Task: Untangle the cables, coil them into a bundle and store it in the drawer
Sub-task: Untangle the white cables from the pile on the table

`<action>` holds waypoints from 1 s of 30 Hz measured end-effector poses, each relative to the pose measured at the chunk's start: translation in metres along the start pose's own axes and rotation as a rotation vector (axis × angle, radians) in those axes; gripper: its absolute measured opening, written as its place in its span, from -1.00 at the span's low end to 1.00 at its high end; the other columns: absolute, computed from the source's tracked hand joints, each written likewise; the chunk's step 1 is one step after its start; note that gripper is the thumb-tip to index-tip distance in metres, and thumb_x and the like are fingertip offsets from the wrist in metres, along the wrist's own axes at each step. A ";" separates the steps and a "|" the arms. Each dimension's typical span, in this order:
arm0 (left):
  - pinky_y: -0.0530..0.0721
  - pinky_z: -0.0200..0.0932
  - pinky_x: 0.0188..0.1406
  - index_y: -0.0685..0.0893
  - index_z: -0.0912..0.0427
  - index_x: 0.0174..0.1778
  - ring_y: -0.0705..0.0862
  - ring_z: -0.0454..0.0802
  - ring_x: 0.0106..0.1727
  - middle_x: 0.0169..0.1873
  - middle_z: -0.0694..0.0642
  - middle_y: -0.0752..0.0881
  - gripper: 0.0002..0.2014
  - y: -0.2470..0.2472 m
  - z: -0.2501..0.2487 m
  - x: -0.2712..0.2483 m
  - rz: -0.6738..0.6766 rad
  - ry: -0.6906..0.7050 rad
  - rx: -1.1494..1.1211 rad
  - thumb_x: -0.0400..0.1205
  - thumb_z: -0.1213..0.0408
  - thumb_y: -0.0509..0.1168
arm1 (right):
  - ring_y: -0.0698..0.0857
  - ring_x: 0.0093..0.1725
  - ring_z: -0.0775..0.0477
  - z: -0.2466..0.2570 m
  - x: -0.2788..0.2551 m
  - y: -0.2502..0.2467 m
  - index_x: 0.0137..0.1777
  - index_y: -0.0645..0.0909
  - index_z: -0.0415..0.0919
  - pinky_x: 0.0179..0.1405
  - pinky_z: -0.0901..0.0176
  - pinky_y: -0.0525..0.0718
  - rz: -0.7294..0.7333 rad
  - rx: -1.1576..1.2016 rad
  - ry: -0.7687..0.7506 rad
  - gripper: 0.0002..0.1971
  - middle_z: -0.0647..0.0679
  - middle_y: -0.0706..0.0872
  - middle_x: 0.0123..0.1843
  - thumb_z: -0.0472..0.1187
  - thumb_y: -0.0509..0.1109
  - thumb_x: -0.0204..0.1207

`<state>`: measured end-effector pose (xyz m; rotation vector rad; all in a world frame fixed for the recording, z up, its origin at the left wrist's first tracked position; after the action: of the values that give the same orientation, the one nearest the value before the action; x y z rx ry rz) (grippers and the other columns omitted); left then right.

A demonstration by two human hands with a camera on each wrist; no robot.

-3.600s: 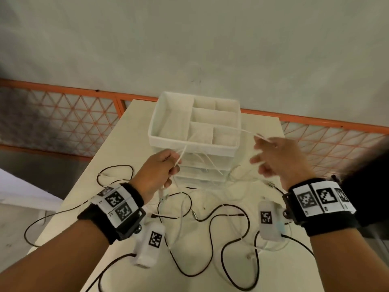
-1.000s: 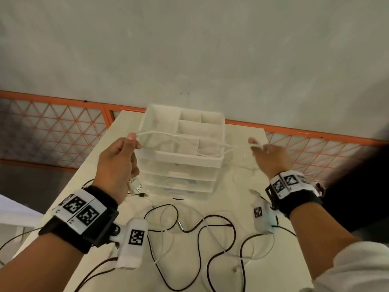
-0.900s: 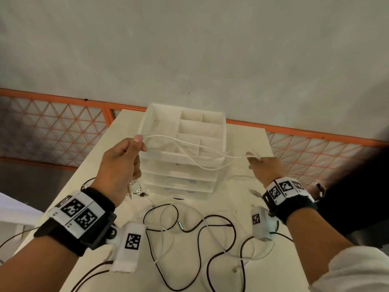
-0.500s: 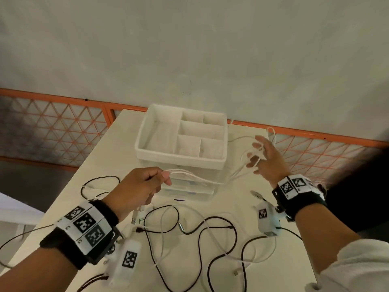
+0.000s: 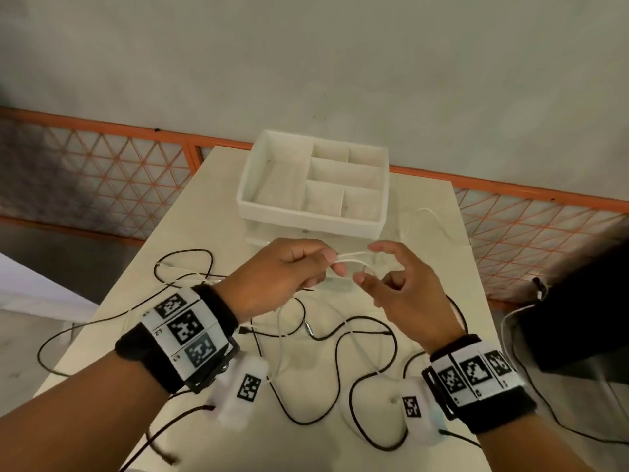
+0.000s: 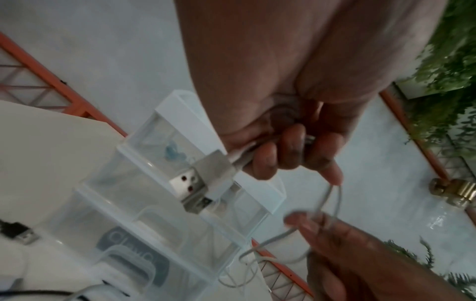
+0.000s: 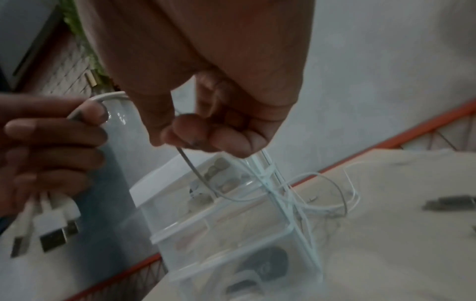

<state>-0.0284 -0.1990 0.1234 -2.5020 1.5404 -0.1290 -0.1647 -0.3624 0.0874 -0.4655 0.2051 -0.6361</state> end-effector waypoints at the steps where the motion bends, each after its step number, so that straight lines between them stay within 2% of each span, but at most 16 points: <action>1: 0.37 -0.44 -0.40 0.80 0.32 0.04 0.37 -0.20 -0.48 -0.53 -0.05 0.44 -0.70 -0.002 0.000 -0.004 0.025 0.008 0.009 0.77 0.28 0.17 | 0.60 -0.56 0.01 -0.002 -0.003 0.000 0.06 0.69 0.15 -0.45 0.17 0.59 0.068 -0.002 0.004 -0.85 -0.03 0.64 -0.55 -0.01 0.55 0.53; 2: 0.38 -0.46 -0.41 0.80 0.31 0.06 0.39 -0.21 -0.49 -0.52 0.00 0.49 -0.72 -0.005 0.002 -0.008 0.060 -0.005 0.028 0.76 0.29 0.18 | 0.62 -0.55 0.05 -0.005 -0.004 0.000 -0.06 0.73 0.09 -0.43 0.15 0.63 0.161 -0.020 0.012 -0.95 -0.03 0.70 -0.52 -0.03 0.54 0.54; 4: 0.41 -0.42 -0.45 0.82 0.22 0.08 0.43 -0.19 -0.50 -0.47 0.07 0.59 -0.77 -0.009 0.016 -0.015 0.153 -0.099 0.115 0.75 0.29 0.24 | 0.68 -0.50 0.13 -0.014 -0.001 -0.001 -0.16 0.75 0.07 -0.33 0.19 0.68 0.230 -0.143 -0.012 -0.94 0.03 0.80 -0.40 -0.06 0.55 0.53; 6: 0.46 -0.37 -0.51 0.83 0.09 0.02 0.49 -0.16 -0.53 -0.46 0.02 0.67 -0.80 -0.009 0.040 -0.022 0.176 -0.258 0.229 0.73 0.29 0.26 | 0.68 -0.44 0.17 -0.022 0.009 -0.006 -0.16 0.74 0.11 -0.30 0.43 0.57 -0.004 -0.296 -0.117 -0.91 0.14 0.78 -0.33 -0.13 0.54 0.52; 8: 0.48 -0.37 -0.53 0.82 0.06 -0.08 0.53 -0.17 -0.54 -0.48 -0.03 0.70 -0.77 -0.008 0.066 -0.027 -0.003 -0.372 0.307 0.73 0.30 0.25 | 0.66 -0.46 0.11 -0.025 0.010 -0.001 -0.06 0.74 0.07 -0.34 0.47 0.51 -0.210 -0.351 -0.233 -0.85 0.21 0.75 -0.26 -0.24 0.51 0.52; 9: 0.49 -0.34 -0.52 0.82 0.07 -0.11 0.54 -0.18 -0.54 -0.48 -0.04 0.70 -0.76 -0.007 0.076 -0.030 -0.122 -0.401 0.327 0.73 0.30 0.24 | 0.65 -0.47 0.10 -0.028 0.008 0.007 0.03 0.73 0.07 -0.31 0.39 0.55 -0.202 -0.335 -0.248 -0.82 0.23 0.76 -0.19 -0.25 0.50 0.53; 11: 0.51 -0.21 -0.44 0.81 0.09 -0.13 0.55 -0.12 -0.49 -0.47 -0.03 0.70 -0.75 -0.009 0.089 -0.035 -0.292 -0.435 0.301 0.72 0.29 0.22 | 0.66 -0.51 0.10 -0.038 0.000 0.031 0.25 0.61 0.17 -0.24 0.24 0.65 -0.050 -0.265 -0.205 -0.64 0.23 0.78 -0.06 -0.20 0.51 0.53; 13: 0.49 -0.12 -0.39 0.79 0.12 -0.16 0.52 -0.05 -0.45 -0.46 -0.01 0.69 -0.74 -0.014 0.094 -0.038 -0.375 -0.459 0.208 0.72 0.31 0.20 | 0.60 -0.55 0.12 -0.047 -0.013 0.055 0.30 0.50 0.27 -0.33 0.23 0.63 0.096 -0.223 -0.212 -0.53 0.20 0.77 -0.09 -0.22 0.50 0.51; 15: 0.44 -0.15 -0.45 0.75 0.17 -0.18 0.45 -0.05 -0.45 -0.44 0.03 0.62 -0.74 -0.021 0.090 -0.040 -0.413 -0.479 0.078 0.72 0.37 0.18 | 0.57 -0.48 0.20 -0.050 -0.024 0.079 0.33 0.49 0.31 -0.32 0.26 0.57 0.271 -0.279 -0.316 -0.47 0.18 0.74 -0.12 -0.27 0.45 0.49; 17: 0.39 -0.21 -0.51 0.72 0.21 -0.20 0.40 -0.06 -0.47 -0.44 0.03 0.55 -0.79 -0.025 0.079 -0.040 -0.403 -0.484 0.005 0.70 0.37 0.22 | 0.63 -0.18 0.27 -0.049 -0.030 0.103 0.52 0.33 0.43 -0.08 0.14 0.68 0.507 -0.494 -0.379 -0.30 0.17 0.69 0.08 -0.29 0.35 0.53; 18: 0.38 -0.22 -0.52 0.70 0.21 -0.23 0.39 -0.06 -0.47 -0.46 0.01 0.51 -0.82 -0.026 0.074 -0.040 -0.387 -0.476 0.007 0.68 0.33 0.27 | 0.66 0.04 0.20 -0.049 -0.030 0.114 0.59 0.26 0.43 0.08 0.06 0.69 0.596 -0.634 -0.381 -0.26 0.09 0.66 0.22 -0.30 0.31 0.56; 20: 0.35 -0.24 -0.56 0.60 0.16 -0.33 0.34 -0.07 -0.52 -0.53 -0.03 0.41 -0.76 -0.027 0.066 -0.040 -0.359 -0.445 0.016 0.67 0.23 0.34 | 0.64 0.32 -0.08 -0.047 -0.026 0.126 0.59 0.39 0.27 0.24 -0.01 0.64 0.667 -0.819 -0.354 -0.39 0.02 0.60 0.38 -0.29 0.28 0.61; 23: 0.31 -0.26 -0.59 0.46 0.09 -0.41 0.28 -0.15 -0.62 -0.63 -0.13 0.35 -0.65 -0.030 0.062 -0.041 -0.350 -0.396 0.073 0.69 0.15 0.32 | 0.73 0.19 -0.12 -0.030 -0.017 0.120 0.20 0.70 0.11 0.09 0.07 0.66 0.501 -0.799 -0.332 -0.79 0.06 0.74 0.21 -0.09 0.31 0.65; 25: 0.32 -0.25 -0.56 0.53 0.15 -0.31 0.32 -0.19 -0.62 -0.61 -0.16 0.45 -0.71 -0.030 0.062 -0.041 -0.327 -0.365 0.142 0.73 0.16 0.26 | 0.76 0.02 0.00 -0.011 -0.010 0.099 0.04 0.74 0.13 0.00 0.07 0.70 0.355 -0.654 -0.319 -0.83 0.15 0.81 0.00 0.08 0.32 0.65; 27: 0.31 -0.29 -0.60 0.59 0.27 -0.07 0.33 -0.15 -0.57 -0.41 -0.08 0.66 -0.76 -0.025 0.063 -0.041 -0.279 -0.354 0.072 0.77 0.17 0.18 | 0.74 -0.19 0.14 0.014 -0.002 0.071 -0.07 0.75 0.16 -0.13 0.13 0.71 0.236 -0.451 -0.313 -0.80 0.21 0.80 -0.21 0.17 0.35 0.62; 30: 0.29 -0.30 -0.61 0.51 0.25 0.04 0.32 -0.10 -0.49 -0.34 0.06 0.70 -0.75 -0.019 0.062 -0.036 -0.219 -0.338 0.039 0.80 0.11 0.11 | 0.73 -0.38 0.21 0.050 0.007 0.029 -0.07 0.81 0.11 -0.33 0.32 0.64 0.113 -0.286 -0.345 -0.79 0.17 0.80 -0.33 0.14 0.40 0.62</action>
<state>-0.0175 -0.1507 0.0677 -2.4950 1.1220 0.2186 -0.1278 -0.3285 0.1170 -0.8245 -0.0071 -0.4081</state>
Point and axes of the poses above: each hand's wrist, its own x-axis towards the middle knuckle, its own y-axis out of the palm, z = x × y, the point moved 1 cm from there along x, towards the middle knuckle
